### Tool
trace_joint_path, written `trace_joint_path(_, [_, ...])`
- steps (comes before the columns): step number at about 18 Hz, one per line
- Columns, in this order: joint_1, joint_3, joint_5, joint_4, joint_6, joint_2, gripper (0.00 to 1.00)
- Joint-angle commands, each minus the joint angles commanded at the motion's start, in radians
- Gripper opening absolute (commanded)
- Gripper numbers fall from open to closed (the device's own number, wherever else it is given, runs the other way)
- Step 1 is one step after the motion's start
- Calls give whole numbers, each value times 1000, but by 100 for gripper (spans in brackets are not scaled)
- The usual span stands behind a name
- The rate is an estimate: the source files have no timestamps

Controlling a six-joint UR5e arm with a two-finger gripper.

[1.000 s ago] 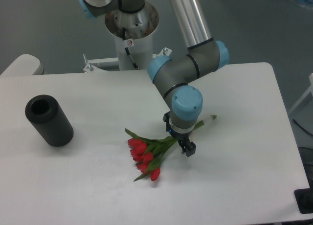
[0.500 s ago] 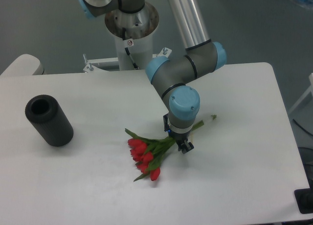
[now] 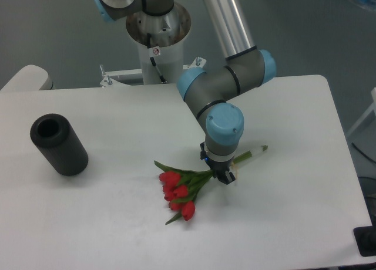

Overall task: Pick up the flowers from the table
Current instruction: 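Lift the grasped tulips up off the table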

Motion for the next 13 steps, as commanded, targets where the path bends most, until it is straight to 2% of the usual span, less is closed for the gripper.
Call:
trace_joint_path(3, [2,104,0,-107,0,-29,2])
trace_joint_path(5, [2,163,0,-149,-2,-49,2])
trace_joint_path(13, [8,308,-9,-189,-38,-126,1])
